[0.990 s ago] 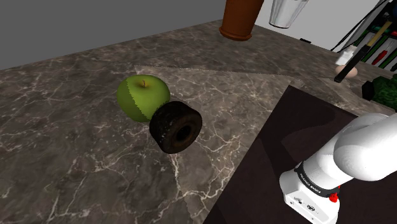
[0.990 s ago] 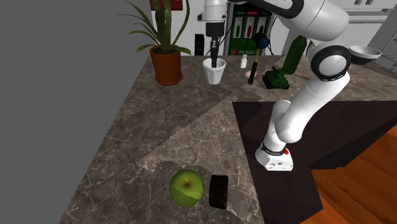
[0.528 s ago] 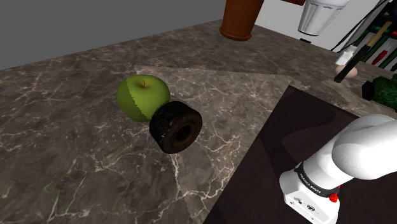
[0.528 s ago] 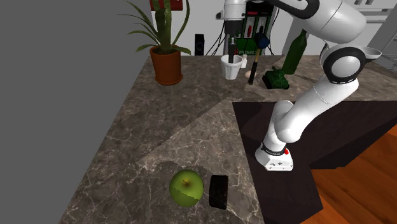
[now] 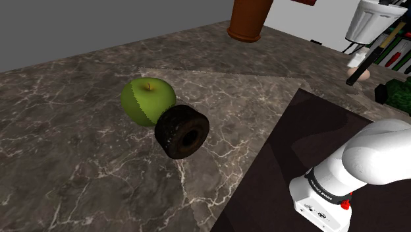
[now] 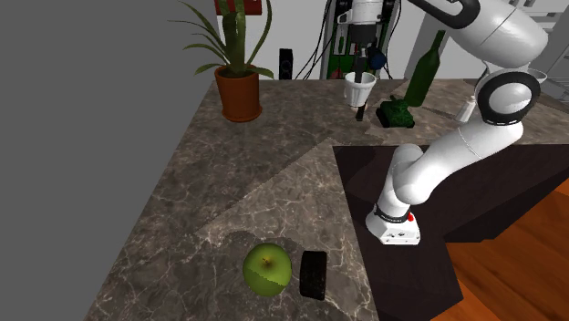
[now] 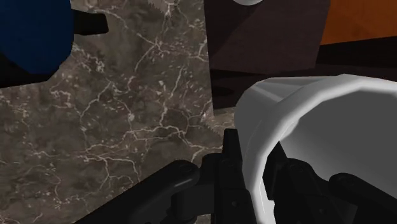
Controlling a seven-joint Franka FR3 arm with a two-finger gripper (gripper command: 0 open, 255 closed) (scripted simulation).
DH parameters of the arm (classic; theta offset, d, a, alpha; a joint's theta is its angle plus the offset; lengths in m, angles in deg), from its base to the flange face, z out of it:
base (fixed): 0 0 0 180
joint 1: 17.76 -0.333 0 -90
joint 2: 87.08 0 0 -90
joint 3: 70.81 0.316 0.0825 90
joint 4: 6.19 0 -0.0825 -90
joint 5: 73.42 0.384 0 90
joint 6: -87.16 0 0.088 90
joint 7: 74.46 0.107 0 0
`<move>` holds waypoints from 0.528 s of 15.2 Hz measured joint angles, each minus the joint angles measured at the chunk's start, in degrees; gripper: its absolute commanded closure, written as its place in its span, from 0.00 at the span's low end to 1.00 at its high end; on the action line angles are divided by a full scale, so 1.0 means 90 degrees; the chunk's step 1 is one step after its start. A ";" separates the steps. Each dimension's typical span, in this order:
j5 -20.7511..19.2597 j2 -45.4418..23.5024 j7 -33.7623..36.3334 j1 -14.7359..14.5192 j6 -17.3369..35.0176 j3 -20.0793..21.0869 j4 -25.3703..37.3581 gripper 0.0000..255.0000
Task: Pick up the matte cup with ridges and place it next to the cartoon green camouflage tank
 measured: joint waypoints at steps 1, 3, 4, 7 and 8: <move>-0.0102 0.0109 -0.0119 0.0032 -0.0027 -0.0082 -0.0076 1.00; -0.0325 0.0165 -0.0434 0.0063 -0.0111 -0.0329 -0.0034 1.00; -0.0435 0.0198 -0.0588 0.0078 -0.0211 -0.0441 0.0044 1.00; -0.0760 0.0446 -0.0957 0.0149 -0.0351 -0.0693 -0.0023 1.00; -0.0906 0.0482 -0.1147 0.0157 -0.0428 -0.0838 0.0045 1.00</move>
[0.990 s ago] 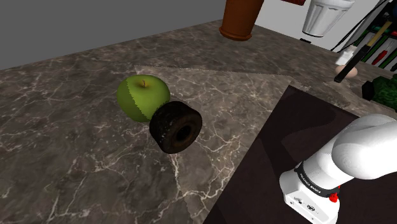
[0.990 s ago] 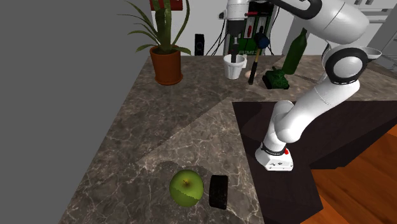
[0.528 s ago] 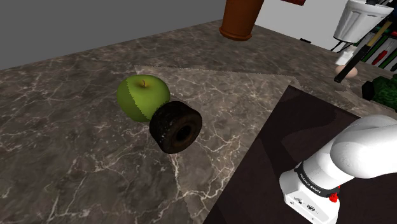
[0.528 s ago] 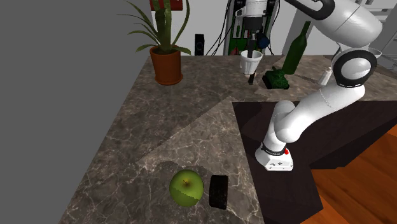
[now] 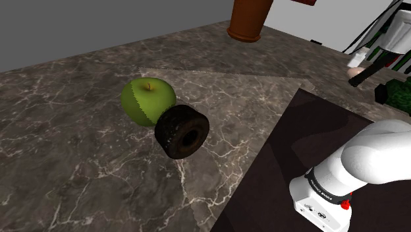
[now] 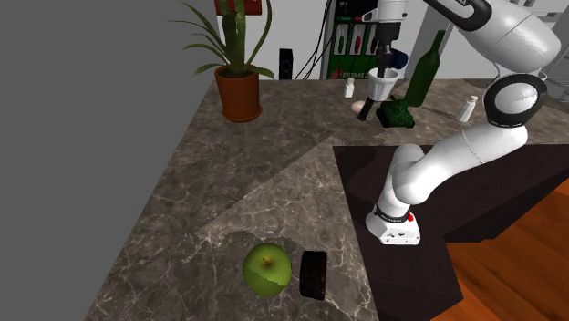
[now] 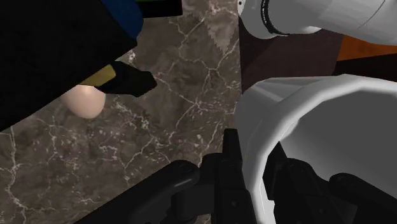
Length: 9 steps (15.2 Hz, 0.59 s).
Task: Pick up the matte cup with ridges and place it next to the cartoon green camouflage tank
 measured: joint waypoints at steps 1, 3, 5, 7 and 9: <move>-0.0138 0.0039 -0.0177 0.0009 -0.0107 -0.0121 0.0096 1.00; -0.0403 0.0101 -0.0507 0.0009 -0.0160 -0.0382 0.0150 1.00; -0.0670 0.0141 -0.0850 0.0002 -0.0296 -0.0630 0.0322 1.00; -0.0907 0.0138 -0.1170 -0.0035 -0.0366 -0.0885 0.0481 1.00; -0.1149 0.0123 -0.1500 -0.0077 -0.0470 -0.1130 0.0692 1.00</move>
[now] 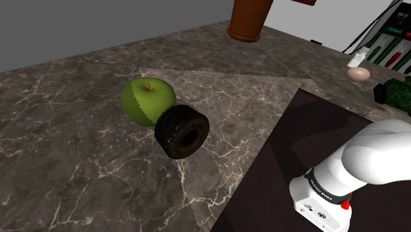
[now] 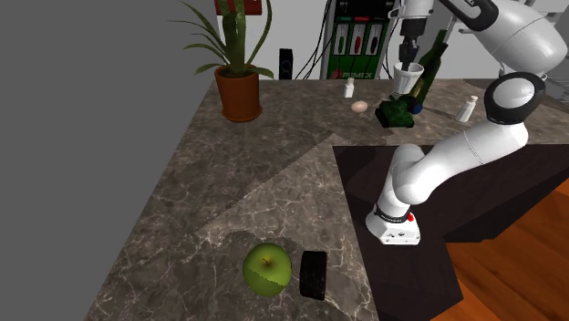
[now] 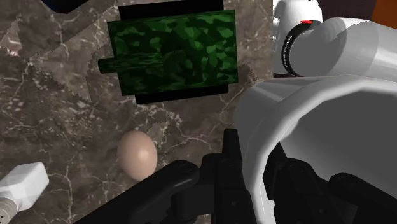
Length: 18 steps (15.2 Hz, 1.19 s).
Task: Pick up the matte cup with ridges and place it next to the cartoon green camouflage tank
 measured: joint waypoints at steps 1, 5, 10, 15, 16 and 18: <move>-0.0141 -0.0026 -0.0207 -0.0038 -0.0066 -0.0158 0.0156 1.00; -0.0646 -0.0164 -0.0971 -0.0242 -0.0180 -0.0811 0.0692 1.00; -0.1275 -0.0347 -0.1994 -0.0634 -0.0263 -0.1763 0.1448 1.00; -0.1742 -0.0474 -0.2795 -0.1083 -0.0266 -0.2624 0.2082 1.00; -0.1757 -0.0416 -0.2768 -0.1037 -0.0204 -0.2598 0.1966 1.00; -0.1786 -0.0264 -0.2681 -0.0890 -0.0059 -0.2494 0.1653 1.00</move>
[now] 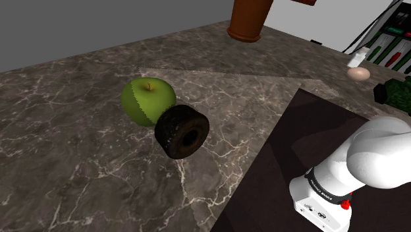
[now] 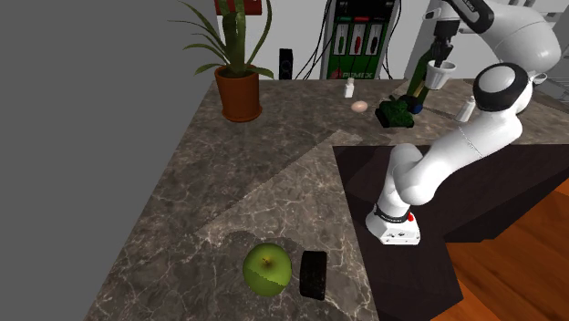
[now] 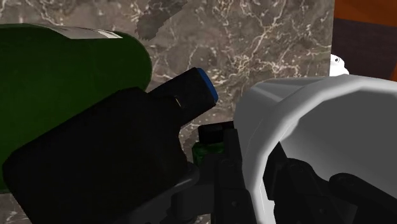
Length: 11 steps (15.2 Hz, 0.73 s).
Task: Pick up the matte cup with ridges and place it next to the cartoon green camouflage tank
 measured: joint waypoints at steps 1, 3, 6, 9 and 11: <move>-0.0008 0.0073 0.0053 0.0069 0.0073 0.0050 -0.0158 1.00; -0.0037 0.0206 0.0129 0.0174 0.0213 0.0107 -0.0432 1.00; -0.0067 0.0393 0.0266 0.0313 0.0430 0.0177 -0.0847 1.00; -0.0107 0.0584 0.0389 0.0465 0.0628 0.0252 -0.1255 1.00; -0.0144 0.0686 0.0438 0.0532 0.0744 0.0260 -0.1465 1.00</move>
